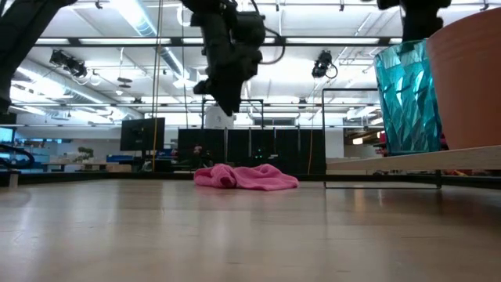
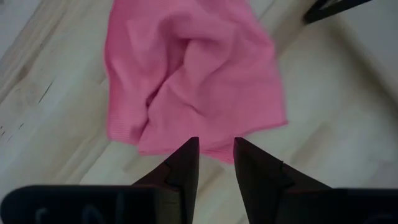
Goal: Stack small to large cups/mugs on shelf
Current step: Return to Home Position
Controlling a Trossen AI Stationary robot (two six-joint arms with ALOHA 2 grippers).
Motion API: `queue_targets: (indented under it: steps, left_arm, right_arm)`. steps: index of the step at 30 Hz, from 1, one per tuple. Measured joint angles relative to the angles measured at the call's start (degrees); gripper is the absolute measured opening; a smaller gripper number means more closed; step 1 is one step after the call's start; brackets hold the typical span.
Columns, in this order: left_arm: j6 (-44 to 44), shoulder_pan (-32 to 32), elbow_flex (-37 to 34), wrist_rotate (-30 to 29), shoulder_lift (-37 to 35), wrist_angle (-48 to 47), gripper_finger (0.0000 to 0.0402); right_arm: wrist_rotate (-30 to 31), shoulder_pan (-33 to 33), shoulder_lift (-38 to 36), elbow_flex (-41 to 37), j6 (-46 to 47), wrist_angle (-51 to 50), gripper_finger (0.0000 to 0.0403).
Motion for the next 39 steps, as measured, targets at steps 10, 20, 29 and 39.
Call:
queue_targets:
  steps: [10,20,29,39]
  left_arm:
    - [-4.59,-0.2,0.03,0.84,-12.58,-0.26,0.0107]
    - [-5.49,-5.59,0.05,-0.25,-24.95,-0.57,0.0107]
    - [-1.73,-12.8,0.06,-0.51,-32.54,-6.3,0.0107]
    - [3.6,-22.91,-4.71,-5.8,-38.13,10.37,0.0107]
  right_arm:
    - [0.0,0.03,-6.28,7.2,1.1,0.05,0.0094]
    - [-1.28,0.07,-13.77,11.39,3.19,0.04,0.0094]
    - [-1.49,0.07,-22.54,11.27,8.67,-6.68,0.0094]
    - [-1.83,0.04,-32.67,9.18,3.13,14.13,0.0094]
